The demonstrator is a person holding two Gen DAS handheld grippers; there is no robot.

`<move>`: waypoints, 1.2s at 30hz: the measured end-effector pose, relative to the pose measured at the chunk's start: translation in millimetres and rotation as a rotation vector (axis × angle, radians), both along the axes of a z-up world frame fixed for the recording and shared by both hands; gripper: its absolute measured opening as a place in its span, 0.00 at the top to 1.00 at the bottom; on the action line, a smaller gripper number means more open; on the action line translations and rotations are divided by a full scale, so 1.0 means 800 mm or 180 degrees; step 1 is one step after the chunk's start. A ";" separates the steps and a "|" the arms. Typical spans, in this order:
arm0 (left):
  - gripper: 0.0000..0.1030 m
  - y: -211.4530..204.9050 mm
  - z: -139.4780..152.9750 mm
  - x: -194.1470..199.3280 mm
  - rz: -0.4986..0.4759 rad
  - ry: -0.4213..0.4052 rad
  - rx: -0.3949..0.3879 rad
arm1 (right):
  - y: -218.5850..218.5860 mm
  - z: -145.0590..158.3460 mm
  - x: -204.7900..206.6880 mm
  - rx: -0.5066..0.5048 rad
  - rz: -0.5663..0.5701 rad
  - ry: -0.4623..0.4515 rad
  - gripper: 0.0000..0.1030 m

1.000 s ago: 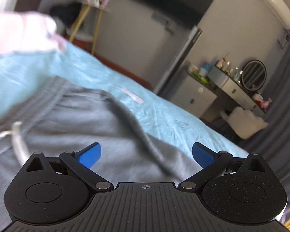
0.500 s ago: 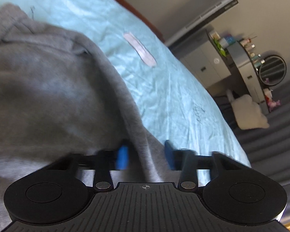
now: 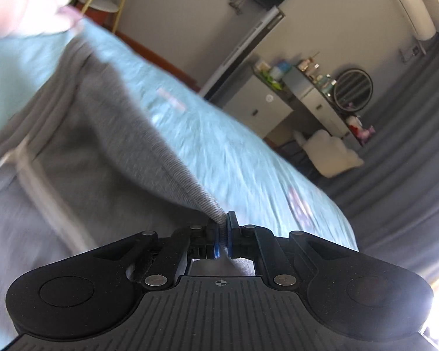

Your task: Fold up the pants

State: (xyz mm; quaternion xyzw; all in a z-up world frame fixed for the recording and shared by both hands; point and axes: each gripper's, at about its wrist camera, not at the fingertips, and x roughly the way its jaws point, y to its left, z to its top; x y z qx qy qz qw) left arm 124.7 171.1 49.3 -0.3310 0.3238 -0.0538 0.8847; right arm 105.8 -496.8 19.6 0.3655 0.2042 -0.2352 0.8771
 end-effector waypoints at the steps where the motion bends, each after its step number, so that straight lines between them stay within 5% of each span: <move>1: 0.94 0.001 -0.007 -0.026 0.0001 0.0039 -0.0025 | -0.007 0.002 -0.016 -0.0024 -0.0011 -0.0013 0.95; 8: 0.90 -0.002 -0.090 -0.106 0.0048 0.0841 -0.0009 | -0.029 -0.048 -0.070 0.0064 -0.0124 0.0461 0.95; 11: 0.69 0.008 -0.094 -0.109 0.0304 0.0882 0.0019 | -0.023 -0.075 -0.072 0.0286 -0.0048 0.0628 0.90; 16: 0.52 0.042 -0.085 -0.103 0.0706 0.0782 0.0084 | -0.010 -0.092 -0.072 0.0435 0.0022 0.0601 0.78; 22: 0.52 0.083 -0.082 -0.088 0.1132 0.0753 -0.0012 | -0.010 -0.094 -0.063 0.0364 0.0042 0.0650 0.78; 24: 0.65 0.092 -0.080 -0.090 0.1233 0.0777 -0.0014 | -0.008 -0.089 -0.058 0.0270 0.0091 0.0684 0.92; 25: 0.82 0.095 -0.079 -0.091 0.1239 0.0805 0.0008 | -0.006 -0.084 -0.056 0.0172 0.0121 0.0699 0.95; 30: 0.83 0.092 -0.064 -0.104 0.1233 0.0763 0.0438 | 0.001 -0.052 -0.063 -0.0408 0.0238 0.0501 0.95; 33: 0.66 0.079 -0.047 -0.119 0.1439 0.0774 0.0877 | -0.002 -0.062 -0.058 -0.0549 0.0255 0.0740 0.94; 36: 0.47 0.055 -0.026 -0.126 0.1386 0.0621 0.1176 | -0.022 -0.083 -0.066 -0.0169 0.0155 0.0879 0.86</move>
